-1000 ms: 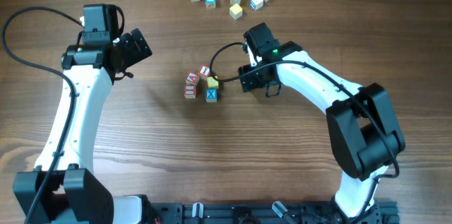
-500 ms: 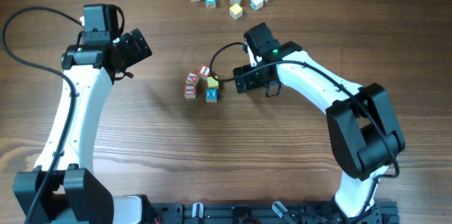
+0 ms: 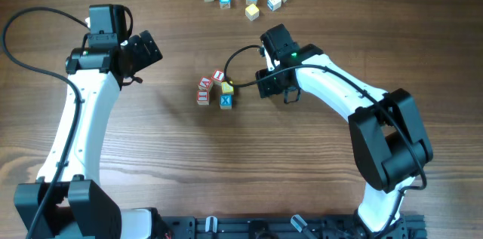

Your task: Form a circle

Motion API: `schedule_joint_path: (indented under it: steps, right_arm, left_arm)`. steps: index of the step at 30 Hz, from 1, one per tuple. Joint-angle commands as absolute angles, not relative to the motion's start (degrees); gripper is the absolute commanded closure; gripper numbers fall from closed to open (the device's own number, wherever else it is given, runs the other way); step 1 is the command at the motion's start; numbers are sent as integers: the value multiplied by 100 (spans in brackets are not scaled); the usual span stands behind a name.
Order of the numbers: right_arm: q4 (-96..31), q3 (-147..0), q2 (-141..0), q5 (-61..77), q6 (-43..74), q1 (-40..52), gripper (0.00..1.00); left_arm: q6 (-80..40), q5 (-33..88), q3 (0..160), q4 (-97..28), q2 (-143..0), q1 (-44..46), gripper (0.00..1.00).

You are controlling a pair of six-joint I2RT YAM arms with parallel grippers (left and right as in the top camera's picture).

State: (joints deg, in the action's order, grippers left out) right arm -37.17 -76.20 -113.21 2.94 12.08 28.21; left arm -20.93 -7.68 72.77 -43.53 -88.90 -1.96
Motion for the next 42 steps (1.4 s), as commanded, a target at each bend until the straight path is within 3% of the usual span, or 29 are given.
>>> schedule_joint_path:
  steps: [1,6,16,19,30,42]
  right_arm:
    - [-3688,-7568,-11399,259,1199,2832,41]
    - [-3695,-7568,-11399,259,1197,2832,41]
    - [-3726,-7605,-11382,242,1199,2832,59]
    - [-3760,-7690,-11227,244,1201,2834,69]
    - [-4390,-7699,-10136,764,1623,3020,70]
    - [-4327,-7638,-10049,670,4053,4740,75]
  left_arm:
    - [-2150,-845,7332,-4355,-8829,-211,0]
    - [-2147,-847,7332,-4355,-8829,-211,0]
    - [-2147,-845,7332,-4355,-8829,-211,0]
    - [-2150,-845,7332,-4355,-8829,-211,0]
    - [-2147,-845,7332,-4353,-8829,-211,0]
    - [-2147,-847,7332,-4355,-8829,-211,0]
